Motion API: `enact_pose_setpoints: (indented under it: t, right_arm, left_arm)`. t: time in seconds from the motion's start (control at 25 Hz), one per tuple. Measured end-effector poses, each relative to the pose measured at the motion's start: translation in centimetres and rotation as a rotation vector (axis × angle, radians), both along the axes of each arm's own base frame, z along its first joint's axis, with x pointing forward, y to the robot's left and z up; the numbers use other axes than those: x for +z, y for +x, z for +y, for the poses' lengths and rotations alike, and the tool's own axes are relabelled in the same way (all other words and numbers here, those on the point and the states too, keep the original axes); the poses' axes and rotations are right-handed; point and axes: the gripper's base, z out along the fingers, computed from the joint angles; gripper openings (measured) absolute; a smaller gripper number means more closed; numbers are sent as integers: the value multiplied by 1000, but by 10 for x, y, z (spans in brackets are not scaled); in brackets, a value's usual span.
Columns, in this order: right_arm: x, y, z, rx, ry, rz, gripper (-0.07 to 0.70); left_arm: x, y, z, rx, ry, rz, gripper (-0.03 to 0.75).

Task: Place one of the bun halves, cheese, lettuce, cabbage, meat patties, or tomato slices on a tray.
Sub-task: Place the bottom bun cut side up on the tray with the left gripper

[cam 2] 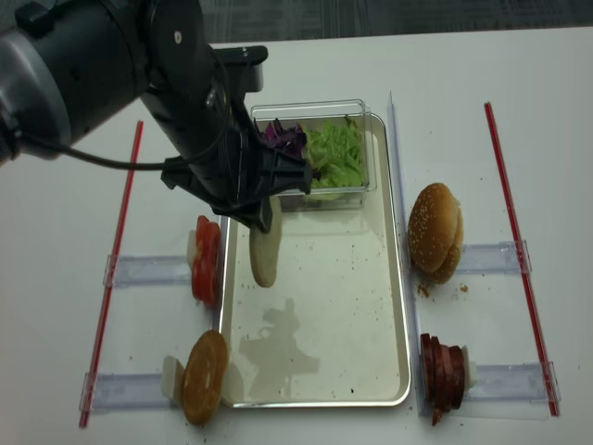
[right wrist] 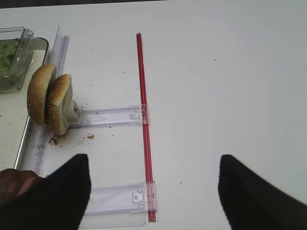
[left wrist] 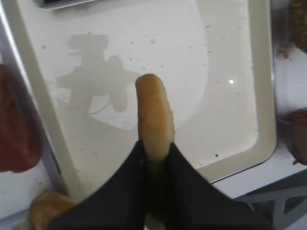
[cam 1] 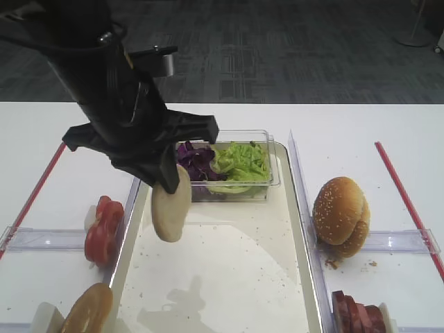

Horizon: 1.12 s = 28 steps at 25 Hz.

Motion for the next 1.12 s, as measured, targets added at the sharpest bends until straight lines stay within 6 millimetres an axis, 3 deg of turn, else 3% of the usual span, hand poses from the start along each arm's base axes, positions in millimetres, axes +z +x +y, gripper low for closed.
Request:
enact_pose_setpoints:
  t: [0.4, 0.76, 1.12]
  right_arm:
    - [0, 0, 0, 0, 0, 0, 571]
    - [0, 0, 0, 0, 0, 0, 571]
    - [0, 0, 0, -1, 2, 0, 571]
  left_arm:
    - [8, -3, -19, -86, -220, -2, 31]
    - [8, -3, -20, -106, -237, -8, 31]
    - [-31, 12, -29, -121, -201, 101, 31]
